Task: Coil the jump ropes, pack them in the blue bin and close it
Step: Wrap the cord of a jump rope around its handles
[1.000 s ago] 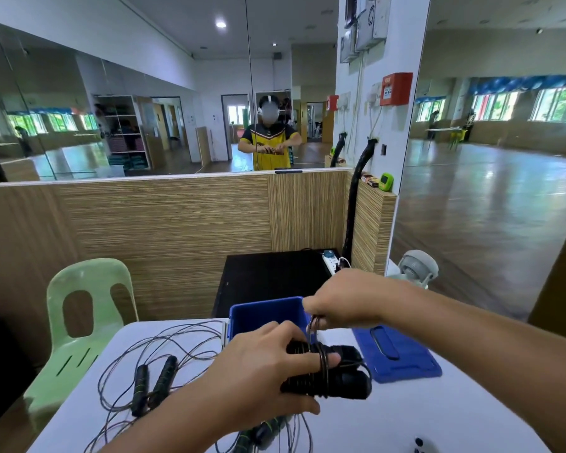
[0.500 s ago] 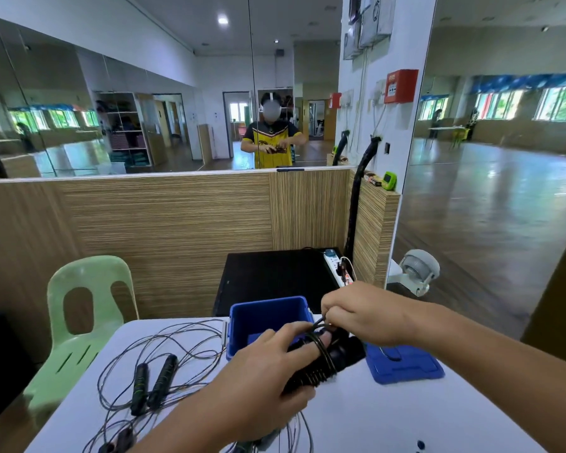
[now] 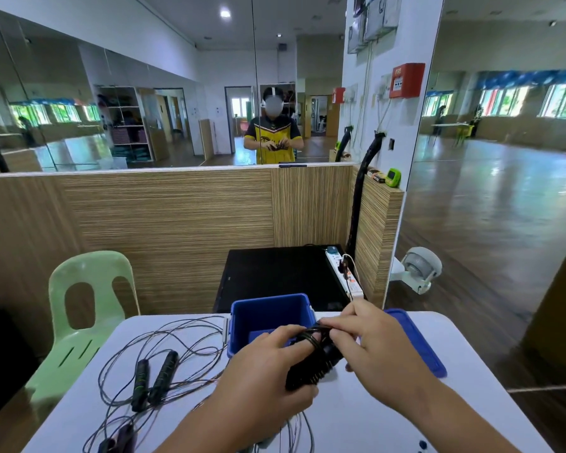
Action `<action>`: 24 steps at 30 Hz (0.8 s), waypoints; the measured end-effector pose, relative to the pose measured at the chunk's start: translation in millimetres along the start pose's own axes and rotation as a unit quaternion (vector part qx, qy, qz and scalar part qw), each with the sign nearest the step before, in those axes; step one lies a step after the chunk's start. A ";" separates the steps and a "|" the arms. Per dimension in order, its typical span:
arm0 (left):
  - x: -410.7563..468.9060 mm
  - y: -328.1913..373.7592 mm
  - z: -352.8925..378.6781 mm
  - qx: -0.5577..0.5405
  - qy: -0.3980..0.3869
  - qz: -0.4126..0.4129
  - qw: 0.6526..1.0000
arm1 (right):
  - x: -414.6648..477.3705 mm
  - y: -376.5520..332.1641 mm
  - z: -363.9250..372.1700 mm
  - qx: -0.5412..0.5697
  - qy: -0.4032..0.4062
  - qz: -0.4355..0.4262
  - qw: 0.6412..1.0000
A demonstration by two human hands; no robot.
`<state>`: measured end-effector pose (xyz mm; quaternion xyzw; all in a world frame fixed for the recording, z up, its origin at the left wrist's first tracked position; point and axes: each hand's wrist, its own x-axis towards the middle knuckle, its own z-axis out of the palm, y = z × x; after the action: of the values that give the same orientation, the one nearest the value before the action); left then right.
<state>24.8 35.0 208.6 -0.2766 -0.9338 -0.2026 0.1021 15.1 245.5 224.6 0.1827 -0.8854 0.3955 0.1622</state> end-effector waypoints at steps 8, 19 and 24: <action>1.3 7.5 1.1 -0.033 0.025 -0.064 0.997 | -21.5 5.2 27.4 -0.035 0.106 -0.067 0.991; -0.1 23.5 11.3 0.097 0.004 -0.134 0.986 | -17.5 -2.0 48.1 -0.151 0.062 -0.028 0.986; 1.0 24.4 14.5 0.108 -0.007 -0.156 0.982 | -15.1 -3.5 59.4 -0.206 0.076 -0.028 0.975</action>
<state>36.4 60.4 203.7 -0.1159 -0.9827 -0.1121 0.0917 21.6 201.2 182.6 0.1392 -0.9275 0.2132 0.2737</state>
